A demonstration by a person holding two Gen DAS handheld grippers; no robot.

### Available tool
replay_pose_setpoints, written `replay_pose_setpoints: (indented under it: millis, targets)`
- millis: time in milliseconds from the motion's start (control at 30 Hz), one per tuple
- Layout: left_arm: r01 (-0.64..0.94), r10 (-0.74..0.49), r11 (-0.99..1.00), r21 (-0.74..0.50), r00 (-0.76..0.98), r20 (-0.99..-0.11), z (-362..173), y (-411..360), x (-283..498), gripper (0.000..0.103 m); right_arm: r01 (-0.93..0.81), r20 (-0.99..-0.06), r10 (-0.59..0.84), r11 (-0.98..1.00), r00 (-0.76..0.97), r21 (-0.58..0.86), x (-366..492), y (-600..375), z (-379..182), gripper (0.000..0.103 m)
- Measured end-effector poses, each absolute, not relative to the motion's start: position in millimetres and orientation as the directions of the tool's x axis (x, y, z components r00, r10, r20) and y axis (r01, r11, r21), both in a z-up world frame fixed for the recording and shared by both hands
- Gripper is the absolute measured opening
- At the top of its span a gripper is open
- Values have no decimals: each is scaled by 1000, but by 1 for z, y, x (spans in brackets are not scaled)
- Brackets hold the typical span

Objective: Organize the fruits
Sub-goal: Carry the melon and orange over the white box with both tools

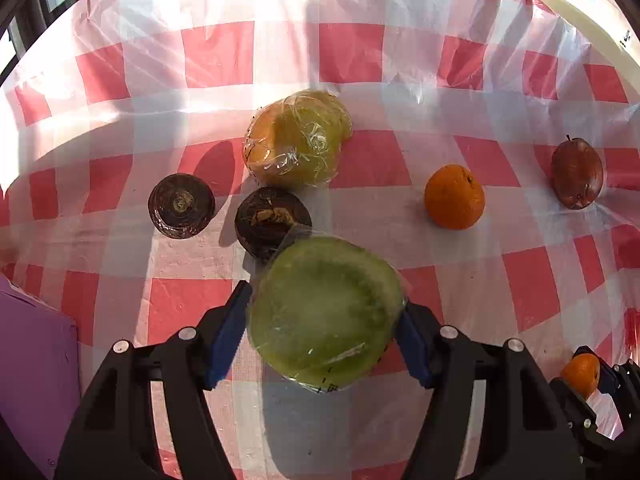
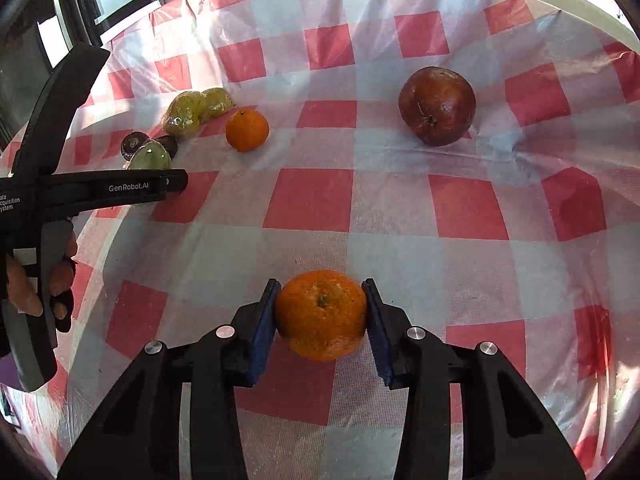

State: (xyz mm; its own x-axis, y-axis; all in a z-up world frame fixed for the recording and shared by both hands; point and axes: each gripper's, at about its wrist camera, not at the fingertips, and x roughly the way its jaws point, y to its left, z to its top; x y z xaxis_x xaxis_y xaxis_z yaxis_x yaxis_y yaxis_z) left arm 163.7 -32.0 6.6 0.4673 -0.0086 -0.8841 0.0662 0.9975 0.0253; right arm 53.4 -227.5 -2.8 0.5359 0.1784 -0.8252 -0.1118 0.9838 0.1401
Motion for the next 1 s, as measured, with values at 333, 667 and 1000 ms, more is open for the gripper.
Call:
replay_pose_setpoints:
  millis: [333,667,1000]
  targets:
    - [122,-82,992,-34,412,-907,23,-39,87,61,-63,-837,174,984,520,166,17,-231,-1,41]
    - [249,-175,965,-88,354,-919,30,-22,-24,61,-72,-863,182,983,472,168,-27,-201,8,41]
    - [322,-166,947,-18,438,-884,82,5,-26,61,-57,-855,178,983,487,172,-48,-163,33,41]
